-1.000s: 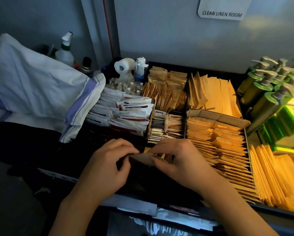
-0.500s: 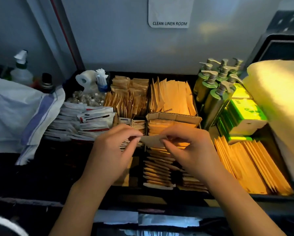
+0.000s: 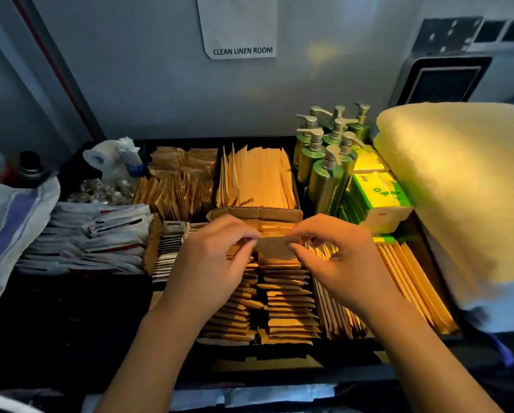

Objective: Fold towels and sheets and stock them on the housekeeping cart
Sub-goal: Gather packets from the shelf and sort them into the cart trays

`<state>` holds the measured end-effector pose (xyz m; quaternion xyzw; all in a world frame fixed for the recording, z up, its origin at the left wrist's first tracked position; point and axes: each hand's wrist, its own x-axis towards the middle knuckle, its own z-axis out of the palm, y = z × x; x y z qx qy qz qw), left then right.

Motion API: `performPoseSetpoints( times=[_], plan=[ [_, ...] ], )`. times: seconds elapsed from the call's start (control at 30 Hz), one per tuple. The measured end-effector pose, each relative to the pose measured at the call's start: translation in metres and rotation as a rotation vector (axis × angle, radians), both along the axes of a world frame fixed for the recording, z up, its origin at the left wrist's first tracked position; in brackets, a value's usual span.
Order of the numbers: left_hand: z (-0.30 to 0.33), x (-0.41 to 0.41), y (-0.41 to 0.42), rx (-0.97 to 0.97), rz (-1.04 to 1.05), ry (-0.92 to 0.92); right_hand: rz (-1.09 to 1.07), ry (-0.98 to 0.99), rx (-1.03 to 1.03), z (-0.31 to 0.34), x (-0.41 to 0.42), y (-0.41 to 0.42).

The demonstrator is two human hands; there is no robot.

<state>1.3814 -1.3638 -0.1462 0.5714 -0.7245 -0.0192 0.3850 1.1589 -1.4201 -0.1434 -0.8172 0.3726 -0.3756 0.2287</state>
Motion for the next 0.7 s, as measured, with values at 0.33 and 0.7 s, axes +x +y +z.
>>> performPoseSetpoints(
  times=[0.33, 0.7],
  plan=[
    [-0.010, -0.019, -0.019, 0.057, 0.024, -0.037, -0.023, 0.055, 0.030, -0.015, -0.014, -0.023],
    [-0.024, -0.013, -0.014, 0.087, 0.088, -0.081, -0.032, 0.200, 0.096, -0.030, -0.006, -0.029]
  ],
)
